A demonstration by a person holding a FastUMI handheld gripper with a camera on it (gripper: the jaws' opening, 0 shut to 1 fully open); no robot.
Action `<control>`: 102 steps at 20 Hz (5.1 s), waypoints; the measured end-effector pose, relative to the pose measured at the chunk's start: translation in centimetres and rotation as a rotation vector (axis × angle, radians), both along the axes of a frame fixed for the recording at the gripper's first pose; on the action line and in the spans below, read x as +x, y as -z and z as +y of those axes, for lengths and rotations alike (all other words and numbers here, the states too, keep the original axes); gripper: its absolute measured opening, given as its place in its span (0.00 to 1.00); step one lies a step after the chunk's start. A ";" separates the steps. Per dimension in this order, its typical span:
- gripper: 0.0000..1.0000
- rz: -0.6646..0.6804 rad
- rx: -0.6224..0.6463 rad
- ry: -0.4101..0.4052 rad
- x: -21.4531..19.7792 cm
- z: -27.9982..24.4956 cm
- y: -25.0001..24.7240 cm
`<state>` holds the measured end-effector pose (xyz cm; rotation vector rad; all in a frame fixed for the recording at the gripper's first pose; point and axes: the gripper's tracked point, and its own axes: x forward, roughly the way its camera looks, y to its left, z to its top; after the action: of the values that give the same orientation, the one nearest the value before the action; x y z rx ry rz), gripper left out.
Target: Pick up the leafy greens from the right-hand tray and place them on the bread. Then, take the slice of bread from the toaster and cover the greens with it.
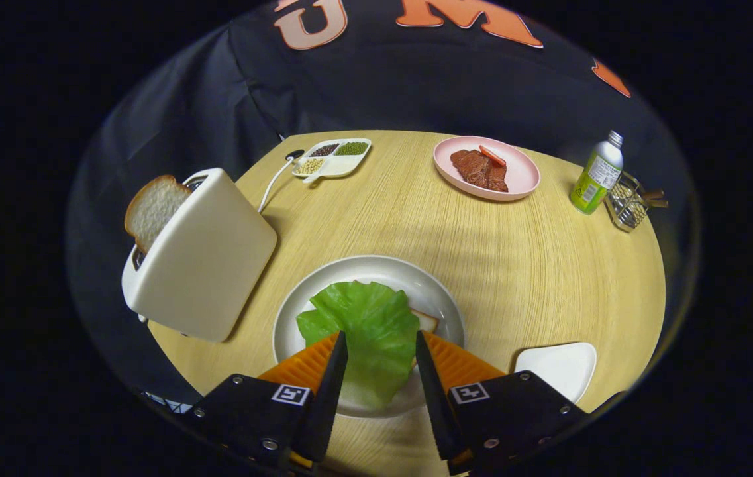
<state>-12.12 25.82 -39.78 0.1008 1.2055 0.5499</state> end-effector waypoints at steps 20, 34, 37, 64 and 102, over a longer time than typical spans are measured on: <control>0.86 -0.044 0.130 -0.159 3.5 15.4 -17.6; 0.85 0.104 -0.044 -0.211 1.1 22.7 -15.8; 0.79 0.122 -0.099 -0.214 0.9 22.5 -14.7; 0.09 0.297 0.183 0.002 3.1 17.6 -18.6; 0.10 0.331 0.294 0.060 -0.6 0.2 -0.6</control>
<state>-12.70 25.99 -39.14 0.4916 1.4298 0.6725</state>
